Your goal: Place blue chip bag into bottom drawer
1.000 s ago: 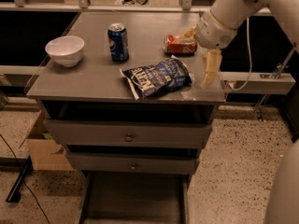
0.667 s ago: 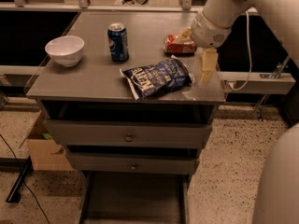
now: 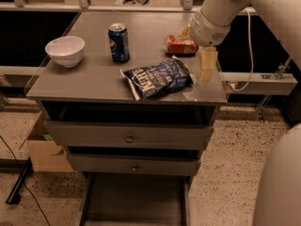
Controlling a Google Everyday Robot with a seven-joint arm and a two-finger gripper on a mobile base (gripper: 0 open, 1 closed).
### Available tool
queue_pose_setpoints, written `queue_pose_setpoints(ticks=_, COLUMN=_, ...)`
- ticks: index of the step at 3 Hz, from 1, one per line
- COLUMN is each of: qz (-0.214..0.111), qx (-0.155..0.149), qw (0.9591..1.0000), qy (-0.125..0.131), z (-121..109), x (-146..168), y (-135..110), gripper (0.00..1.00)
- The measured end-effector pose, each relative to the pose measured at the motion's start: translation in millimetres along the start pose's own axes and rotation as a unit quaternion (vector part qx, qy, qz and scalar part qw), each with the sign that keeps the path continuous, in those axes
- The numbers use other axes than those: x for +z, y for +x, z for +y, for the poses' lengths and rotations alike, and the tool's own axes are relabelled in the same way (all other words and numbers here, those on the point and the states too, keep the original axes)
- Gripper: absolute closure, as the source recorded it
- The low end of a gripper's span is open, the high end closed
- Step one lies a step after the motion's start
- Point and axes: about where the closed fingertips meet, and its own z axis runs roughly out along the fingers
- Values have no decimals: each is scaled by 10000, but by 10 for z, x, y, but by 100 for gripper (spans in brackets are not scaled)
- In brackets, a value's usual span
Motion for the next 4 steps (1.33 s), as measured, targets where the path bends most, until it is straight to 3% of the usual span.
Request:
queue_pose_setpoints(ticks=3, qz=-275, qx=117, qw=9996, qy=20, z=-279, x=390, y=-284, gripper=0)
queue_pose_setpoints(ticks=4, qz=-387, qx=139, qw=9991, qy=-76, z=-231, x=511, y=-336, gripper=0)
